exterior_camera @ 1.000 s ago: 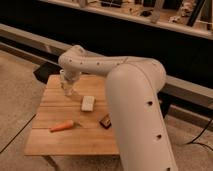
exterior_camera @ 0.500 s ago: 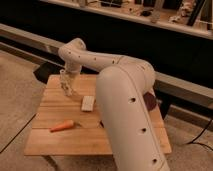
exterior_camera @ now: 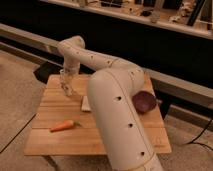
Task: Place the bottle in the ceramic bowl
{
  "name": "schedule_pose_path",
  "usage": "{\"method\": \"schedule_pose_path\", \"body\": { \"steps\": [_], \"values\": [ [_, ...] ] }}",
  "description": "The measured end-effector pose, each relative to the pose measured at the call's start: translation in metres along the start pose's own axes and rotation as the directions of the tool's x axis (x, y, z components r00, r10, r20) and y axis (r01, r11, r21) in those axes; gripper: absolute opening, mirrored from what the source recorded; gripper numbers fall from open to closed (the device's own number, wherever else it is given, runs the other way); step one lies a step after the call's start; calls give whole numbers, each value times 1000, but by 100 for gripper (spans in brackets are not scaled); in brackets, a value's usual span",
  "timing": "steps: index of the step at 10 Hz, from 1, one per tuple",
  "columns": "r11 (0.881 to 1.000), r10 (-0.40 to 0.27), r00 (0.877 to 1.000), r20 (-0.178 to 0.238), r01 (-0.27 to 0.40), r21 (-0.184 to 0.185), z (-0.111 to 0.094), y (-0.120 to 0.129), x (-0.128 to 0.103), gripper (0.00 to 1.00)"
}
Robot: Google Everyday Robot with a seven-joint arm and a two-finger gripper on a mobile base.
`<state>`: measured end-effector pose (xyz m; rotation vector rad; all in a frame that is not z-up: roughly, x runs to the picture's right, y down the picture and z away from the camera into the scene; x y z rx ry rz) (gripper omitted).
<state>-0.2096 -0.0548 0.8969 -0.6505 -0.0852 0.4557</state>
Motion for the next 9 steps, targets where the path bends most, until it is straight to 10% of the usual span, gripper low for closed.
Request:
{"method": "schedule_pose_path", "body": {
  "steps": [9],
  "values": [
    [993,5,999,45,1,-116,29,-4,-19,65]
  ]
}}
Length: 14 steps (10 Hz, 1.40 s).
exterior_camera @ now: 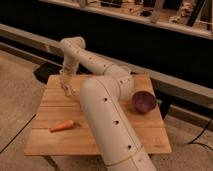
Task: Place the bottle in the ceramic bowl
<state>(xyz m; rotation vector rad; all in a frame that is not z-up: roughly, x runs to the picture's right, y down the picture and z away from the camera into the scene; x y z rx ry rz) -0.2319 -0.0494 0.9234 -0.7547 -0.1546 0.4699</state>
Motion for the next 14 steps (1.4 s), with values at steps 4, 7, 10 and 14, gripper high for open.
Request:
{"method": "schedule_pose_path", "body": {
  "steps": [4,7,10,14],
  "values": [
    [999,2,999,45,0,-55,1,7,-11,57],
    [997,24,997,76,-18,-77,-5,5,-15,27],
    [997,36,996,77,-30,-74,-11,0,-9,1],
    [999,46,998,44,-45,-26,-48,-6,8,0]
  ]
}}
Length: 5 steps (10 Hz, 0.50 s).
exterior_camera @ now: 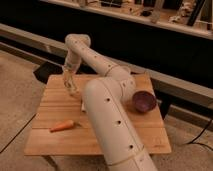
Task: Place the bottle in the ceramic bowl
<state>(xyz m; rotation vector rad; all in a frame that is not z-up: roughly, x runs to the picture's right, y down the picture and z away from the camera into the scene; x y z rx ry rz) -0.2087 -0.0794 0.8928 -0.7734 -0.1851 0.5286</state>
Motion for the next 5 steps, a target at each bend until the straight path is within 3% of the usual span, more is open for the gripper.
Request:
{"method": "schedule_pose_path", "body": {
  "steps": [5],
  "values": [
    [996,49,998,-39,-46,78,-60,8,28,0]
  ]
}}
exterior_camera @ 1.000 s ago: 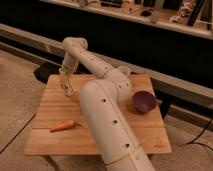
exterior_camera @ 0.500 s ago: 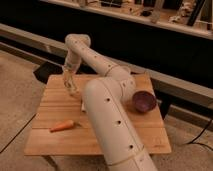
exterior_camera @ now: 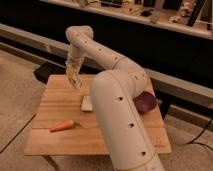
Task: Place the bottle in the ceramic bowl
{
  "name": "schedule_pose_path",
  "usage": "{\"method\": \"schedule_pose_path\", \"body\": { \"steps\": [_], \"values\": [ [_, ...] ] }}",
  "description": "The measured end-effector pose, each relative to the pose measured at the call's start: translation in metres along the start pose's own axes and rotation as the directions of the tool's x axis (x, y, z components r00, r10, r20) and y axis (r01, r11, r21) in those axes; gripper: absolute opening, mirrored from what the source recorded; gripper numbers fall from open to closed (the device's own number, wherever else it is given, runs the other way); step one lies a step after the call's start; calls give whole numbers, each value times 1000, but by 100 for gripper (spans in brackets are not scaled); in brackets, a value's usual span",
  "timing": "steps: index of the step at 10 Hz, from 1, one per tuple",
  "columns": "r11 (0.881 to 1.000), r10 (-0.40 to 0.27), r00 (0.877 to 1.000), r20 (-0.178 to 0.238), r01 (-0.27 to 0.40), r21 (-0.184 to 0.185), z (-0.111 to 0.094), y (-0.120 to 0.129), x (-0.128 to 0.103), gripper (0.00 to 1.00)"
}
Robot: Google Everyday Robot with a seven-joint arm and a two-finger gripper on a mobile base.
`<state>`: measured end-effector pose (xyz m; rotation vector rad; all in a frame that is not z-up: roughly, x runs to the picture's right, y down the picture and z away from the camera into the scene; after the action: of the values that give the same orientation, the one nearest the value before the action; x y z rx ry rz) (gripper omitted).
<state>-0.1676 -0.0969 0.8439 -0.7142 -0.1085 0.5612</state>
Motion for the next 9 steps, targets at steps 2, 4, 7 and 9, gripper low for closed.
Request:
{"method": "schedule_pose_path", "body": {
  "steps": [2,4,7,9],
  "values": [
    [999,54,998,-10,-54,9,-20,8,18,0],
    [992,125,992,-24,-124,25,-38,18,38,0],
    [970,228,972,-58,-222,95,-58,26,63,0],
    [938,319,944,-77,-303,168,-68,25,79,0]
  ]
}}
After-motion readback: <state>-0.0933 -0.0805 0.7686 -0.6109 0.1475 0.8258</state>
